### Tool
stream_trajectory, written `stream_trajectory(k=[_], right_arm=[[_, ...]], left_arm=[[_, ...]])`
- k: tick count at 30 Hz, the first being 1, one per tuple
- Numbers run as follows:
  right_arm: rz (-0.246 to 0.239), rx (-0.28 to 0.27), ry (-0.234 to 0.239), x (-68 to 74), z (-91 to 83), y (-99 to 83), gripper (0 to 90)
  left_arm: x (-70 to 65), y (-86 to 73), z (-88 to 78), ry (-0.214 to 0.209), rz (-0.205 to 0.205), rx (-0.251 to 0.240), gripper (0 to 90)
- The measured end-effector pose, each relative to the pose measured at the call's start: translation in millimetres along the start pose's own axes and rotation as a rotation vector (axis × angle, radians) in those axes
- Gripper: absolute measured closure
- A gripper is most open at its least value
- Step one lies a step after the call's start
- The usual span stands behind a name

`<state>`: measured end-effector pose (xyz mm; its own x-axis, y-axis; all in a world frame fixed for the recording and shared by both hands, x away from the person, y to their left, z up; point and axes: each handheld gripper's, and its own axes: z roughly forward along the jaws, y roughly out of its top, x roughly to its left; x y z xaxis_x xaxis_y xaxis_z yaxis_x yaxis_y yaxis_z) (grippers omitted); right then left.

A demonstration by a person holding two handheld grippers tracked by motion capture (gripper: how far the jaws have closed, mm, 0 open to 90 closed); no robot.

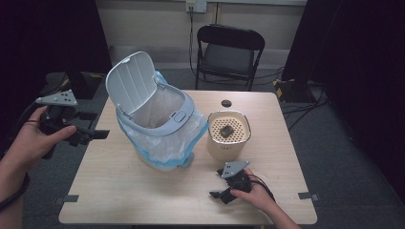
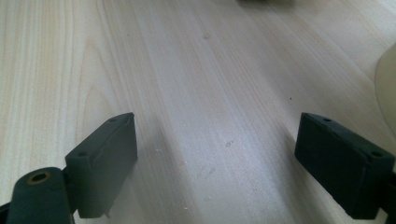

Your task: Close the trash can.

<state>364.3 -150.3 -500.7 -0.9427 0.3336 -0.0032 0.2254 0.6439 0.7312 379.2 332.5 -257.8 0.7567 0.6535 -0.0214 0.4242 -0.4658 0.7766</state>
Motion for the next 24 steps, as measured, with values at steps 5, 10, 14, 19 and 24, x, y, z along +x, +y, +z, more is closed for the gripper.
stream_trajectory(k=[5,10,14,19,24], right_arm=[[0.002,0.000,0.000,0.1,0.0,0.0,12.4],[0.002,0.000,0.000,0.1,0.0,0.0,12.4],[0.001,0.000,0.000,0.1,0.0,0.0,12.4],[0.001,0.000,-0.001,0.1,0.0,0.0,12.4],[0.002,0.002,0.001,0.2,-0.1,0.0,12.4]], left_arm=[[-1.4,12.6,1.2,-0.007,0.021,-0.010,16.2],[-8.9,31.5,6.5,-0.024,0.055,-0.030,16.2],[-12.9,41.6,9.9,-0.030,0.080,-0.038,16.3],[-16.1,48.3,11.1,-0.013,0.087,-0.029,15.2],[-22.4,58.0,4.5,-0.026,0.092,-0.058,15.3]])
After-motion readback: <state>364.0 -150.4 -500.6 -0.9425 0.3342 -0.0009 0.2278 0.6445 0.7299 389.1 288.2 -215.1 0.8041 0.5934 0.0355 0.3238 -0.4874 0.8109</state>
